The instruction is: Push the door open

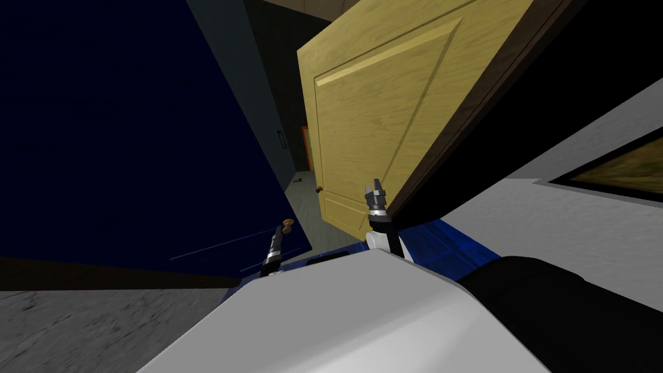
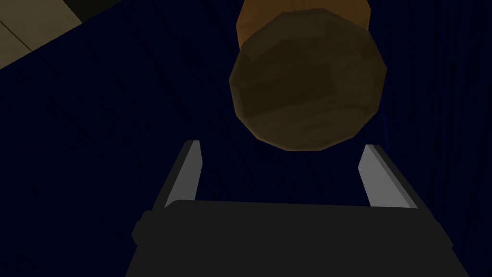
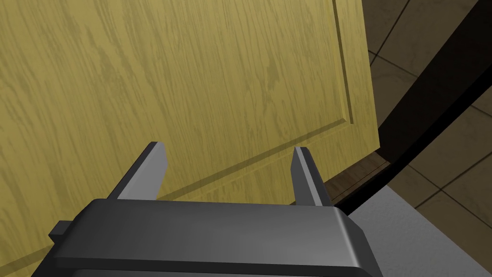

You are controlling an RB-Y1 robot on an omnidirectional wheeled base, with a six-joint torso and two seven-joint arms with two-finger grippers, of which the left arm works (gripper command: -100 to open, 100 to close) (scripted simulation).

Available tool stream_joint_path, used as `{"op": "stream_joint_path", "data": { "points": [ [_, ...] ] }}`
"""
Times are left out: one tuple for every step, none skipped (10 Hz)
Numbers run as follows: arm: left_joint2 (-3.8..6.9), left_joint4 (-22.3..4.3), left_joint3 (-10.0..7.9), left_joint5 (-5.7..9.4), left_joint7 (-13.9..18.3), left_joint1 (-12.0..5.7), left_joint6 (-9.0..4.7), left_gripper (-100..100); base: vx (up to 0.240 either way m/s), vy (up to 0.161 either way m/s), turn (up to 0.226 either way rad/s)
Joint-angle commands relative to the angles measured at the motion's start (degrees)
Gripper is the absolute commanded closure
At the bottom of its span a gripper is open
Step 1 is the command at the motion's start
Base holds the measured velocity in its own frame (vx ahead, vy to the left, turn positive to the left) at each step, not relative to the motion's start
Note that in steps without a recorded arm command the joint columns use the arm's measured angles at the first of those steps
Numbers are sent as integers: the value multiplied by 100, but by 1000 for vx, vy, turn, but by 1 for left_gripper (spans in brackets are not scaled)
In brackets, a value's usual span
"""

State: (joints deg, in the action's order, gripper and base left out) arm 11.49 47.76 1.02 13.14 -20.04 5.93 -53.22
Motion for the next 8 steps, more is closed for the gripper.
{"op": "stream_joint_path", "data": {
  "points": [
    [-16,3,11,40,222,-12,11,-100,-37,19,-19],
    [-48,-9,31,106,422,-37,18,-100,-41,20,-35],
    [-48,-9,31,106,457,-37,18,-100,-34,17,-15],
    [-80,-22,51,172,687,-62,24,-100,-37,14,-29],
    [-115,-35,72,243,834,-89,31,-100,-50,35,-56],
    [-115,-35,72,243,927,-89,31,-100,-42,30,-21],
    [-151,-49,95,316,1128,-117,38,-100,-52,21,-33],
    [-151,-49,95,316,1164,-117,38,-100,-37,13,-20]
  ]
}}
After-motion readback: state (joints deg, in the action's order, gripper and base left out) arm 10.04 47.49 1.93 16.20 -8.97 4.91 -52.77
